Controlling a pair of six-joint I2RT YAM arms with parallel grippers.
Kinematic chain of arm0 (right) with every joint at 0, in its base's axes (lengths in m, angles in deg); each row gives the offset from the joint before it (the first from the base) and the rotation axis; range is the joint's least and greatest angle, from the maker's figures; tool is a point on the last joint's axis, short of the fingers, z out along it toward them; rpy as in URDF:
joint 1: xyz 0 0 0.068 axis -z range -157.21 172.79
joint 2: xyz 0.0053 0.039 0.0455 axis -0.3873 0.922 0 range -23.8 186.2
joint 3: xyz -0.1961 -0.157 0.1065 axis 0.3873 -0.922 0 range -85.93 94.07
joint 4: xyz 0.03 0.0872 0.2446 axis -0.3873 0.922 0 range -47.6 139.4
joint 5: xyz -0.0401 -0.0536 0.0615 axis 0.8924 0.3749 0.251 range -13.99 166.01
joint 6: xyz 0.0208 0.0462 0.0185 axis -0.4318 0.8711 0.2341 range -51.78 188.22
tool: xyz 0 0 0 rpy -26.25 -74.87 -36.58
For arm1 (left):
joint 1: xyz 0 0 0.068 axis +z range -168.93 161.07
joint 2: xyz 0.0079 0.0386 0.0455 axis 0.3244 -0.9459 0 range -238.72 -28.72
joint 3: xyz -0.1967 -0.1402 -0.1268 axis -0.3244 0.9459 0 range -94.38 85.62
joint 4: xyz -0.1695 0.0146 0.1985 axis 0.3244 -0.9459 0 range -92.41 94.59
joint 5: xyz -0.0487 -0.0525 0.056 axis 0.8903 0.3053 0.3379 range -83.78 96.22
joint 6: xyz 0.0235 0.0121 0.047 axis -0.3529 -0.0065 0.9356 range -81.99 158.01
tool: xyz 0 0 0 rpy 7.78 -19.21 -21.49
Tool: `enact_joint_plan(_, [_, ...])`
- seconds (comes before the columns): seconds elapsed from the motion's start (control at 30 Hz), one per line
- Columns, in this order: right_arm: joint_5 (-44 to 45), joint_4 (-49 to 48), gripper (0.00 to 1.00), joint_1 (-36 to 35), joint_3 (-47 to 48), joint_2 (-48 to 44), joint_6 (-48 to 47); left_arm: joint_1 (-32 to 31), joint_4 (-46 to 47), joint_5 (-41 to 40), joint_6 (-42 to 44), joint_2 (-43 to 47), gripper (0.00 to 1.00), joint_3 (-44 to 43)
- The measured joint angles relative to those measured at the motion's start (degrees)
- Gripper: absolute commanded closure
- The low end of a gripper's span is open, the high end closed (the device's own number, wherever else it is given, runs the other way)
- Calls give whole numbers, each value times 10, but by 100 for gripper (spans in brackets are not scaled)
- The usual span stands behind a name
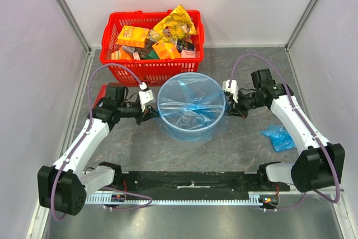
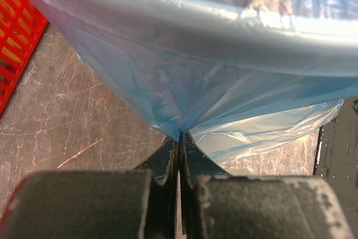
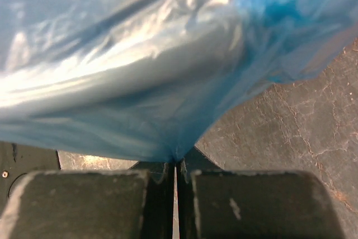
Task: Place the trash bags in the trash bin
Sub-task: Place the trash bag in the trash bin.
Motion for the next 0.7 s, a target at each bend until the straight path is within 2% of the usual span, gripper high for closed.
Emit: enact_joint_plan(0.7, [0,-67,100,6,-47,12,46,0,58,-38,0,7,98,56])
